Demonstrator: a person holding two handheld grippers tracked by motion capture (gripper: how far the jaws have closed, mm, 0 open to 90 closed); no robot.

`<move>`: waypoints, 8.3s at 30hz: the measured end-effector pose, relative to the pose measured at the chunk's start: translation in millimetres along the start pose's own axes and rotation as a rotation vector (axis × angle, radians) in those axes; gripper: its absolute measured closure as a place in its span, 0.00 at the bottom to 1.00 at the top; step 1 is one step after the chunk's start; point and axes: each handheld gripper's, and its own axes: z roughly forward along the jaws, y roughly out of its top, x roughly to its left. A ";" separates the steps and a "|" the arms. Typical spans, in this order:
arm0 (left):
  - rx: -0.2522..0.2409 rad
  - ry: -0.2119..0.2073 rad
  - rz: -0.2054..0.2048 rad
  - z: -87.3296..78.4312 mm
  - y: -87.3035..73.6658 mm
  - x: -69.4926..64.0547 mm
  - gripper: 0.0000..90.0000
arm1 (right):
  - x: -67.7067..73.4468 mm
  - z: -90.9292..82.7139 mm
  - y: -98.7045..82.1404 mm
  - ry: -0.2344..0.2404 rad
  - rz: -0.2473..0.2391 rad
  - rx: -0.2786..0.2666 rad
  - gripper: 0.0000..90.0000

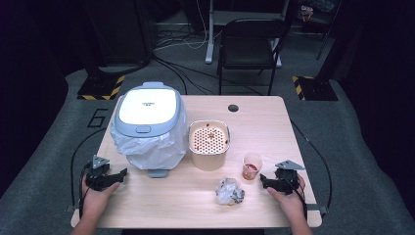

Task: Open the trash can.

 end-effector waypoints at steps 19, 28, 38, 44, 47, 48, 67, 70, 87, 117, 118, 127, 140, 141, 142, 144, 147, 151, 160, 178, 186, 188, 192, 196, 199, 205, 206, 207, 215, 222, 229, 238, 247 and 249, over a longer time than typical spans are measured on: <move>-0.011 -0.242 -0.025 -61.9 22.1 -44.1 0.78 | 0.1 0.0 0.0 -0.001 0.001 0.000 0.16; 0.015 -0.332 0.071 -51.1 29.8 -78.2 0.98 | 0.3 0.0 -0.1 -0.004 0.001 -0.002 0.16; 0.035 -0.331 0.133 -19.6 37.5 -107.7 1.00 | 0.2 0.0 -0.1 -0.003 0.001 -0.002 0.16; 0.042 -0.337 0.163 -5.7 32.3 -110.0 1.00 | 0.3 -0.3 -0.2 -0.001 0.000 0.000 0.16; 0.020 -0.358 0.120 -2.8 30.5 -110.8 1.00 | 0.3 -0.5 -0.4 -0.001 0.000 -0.001 0.16; 0.019 -0.359 0.123 -2.7 30.5 -110.6 1.00 | 0.3 -0.6 -0.4 -0.001 0.000 -0.001 0.16; 0.058 -0.312 0.128 5.0 23.1 -117.6 1.00 | -1.8 -9.5 1.1 0.016 0.060 0.018 0.33; 0.075 -0.323 0.194 5.3 22.4 -111.6 1.00 | -0.6 -12.4 1.8 0.024 0.041 0.020 0.34; 0.037 -0.323 0.104 8.2 21.6 -119.6 1.00 | 16.3 -49.7 11.0 0.093 0.003 0.015 0.37; 0.062 -0.301 0.164 6.6 22.4 -118.1 1.00 | 124.9 -57.8 27.2 0.338 -0.145 -0.036 0.16; 0.063 -0.302 0.164 6.6 22.4 -118.1 1.00 | 126.4 -56.0 28.8 0.339 -0.152 -0.037 0.17; 0.047 -0.312 0.140 7.4 22.2 -119.5 1.00 | 134.0 -38.8 26.9 0.286 -0.159 -0.030 0.25; 0.051 -0.311 0.142 7.3 22.3 -119.4 1.00 | 136.5 -19.5 14.9 0.283 -0.143 0.018 0.26; 0.051 -0.311 0.142 7.3 22.3 -119.4 1.00 | 136.5 -19.5 14.9 0.283 -0.143 0.018 0.26; 0.048 -0.313 0.142 7.4 22.2 -119.4 1.00 | 137.0 -18.4 13.6 0.276 -0.149 0.022 0.26; 0.047 -0.313 0.143 7.5 22.2 -119.4 1.00 | 137.1 -17.5 13.0 0.279 -0.153 0.027 0.26; 0.047 -0.313 0.143 7.4 22.2 -119.4 1.00 | 140.1 -15.1 10.5 0.287 -0.170 0.042 0.31; 0.064 -0.304 0.169 6.6 22.7 -117.8 1.00 | 143.9 -12.2 9.3 0.278 -0.221 0.060 0.39; 0.067 -0.299 0.177 6.3 23.0 -117.9 1.00 | 149.9 -15.5 13.5 0.311 -0.283 0.045 0.78; 0.063 -0.289 0.185 6.2 22.7 -118.9 1.00 | 148.1 -42.0 37.0 0.418 -0.272 0.010 0.86; 0.063 -0.296 0.182 6.4 22.8 -118.4 1.00 | 148.0 -59.4 62.1 0.435 -0.267 -0.039 0.86; 0.061 -0.295 0.182 6.5 22.7 -118.6 1.00 | 147.4 -61.4 65.9 0.439 -0.267 -0.047 0.86; 0.064 -0.291 0.186 6.1 22.8 -118.7 1.00 | 143.1 -68.4 84.8 0.445 -0.256 -0.080 0.86; 0.060 -0.293 0.183 6.5 22.6 -118.8 1.00 | 141.8 -76.2 101.4 0.427 -0.284 -0.095 0.86; 0.061 -0.295 0.183 6.5 22.7 -118.6 1.00 | 141.5 -82.1 112.6 0.421 -0.305 -0.107 0.86; 0.061 -0.295 0.184 6.5 22.7 -118.6 1.00 | 141.6 -86.0 130.0 0.418 -0.324 -0.114 0.86; 0.063 -0.292 0.184 6.4 22.8 -118.7 1.00 | 143.0 -86.2 134.5 0.423 -0.316 -0.115 0.86; 0.063 -0.292 0.184 6.4 22.8 -118.7 1.00 | 143.0 -86.2 134.5 0.423 -0.316 -0.115 0.86; 0.062 -0.295 0.179 6.4 22.6 -118.9 1.00 | 150.8 -99.5 162.1 0.439 -0.342 -0.151 0.86; 0.063 -0.295 0.183 6.4 22.9 -118.7 1.00 | 161.2 -109.0 188.0 0.454 -0.371 -0.181 0.86; 0.062 -0.297 0.184 6.6 22.9 -118.5 1.00 | 172.1 -109.0 212.9 0.473 -0.389 -0.204 0.86; 0.064 -0.298 0.182 6.6 23.0 -118.4 1.00 | 186.2 -100.5 242.4 0.494 -0.422 -0.210 0.86; 0.069 -0.299 0.187 6.5 23.4 -117.6 1.00 | 195.5 -89.6 268.9 0.508 -0.421 -0.209 0.86; 0.065 -0.299 0.183 6.9 23.3 -117.9 1.00 | 196.4 -89.2 271.6 0.511 -0.425 -0.210 0.86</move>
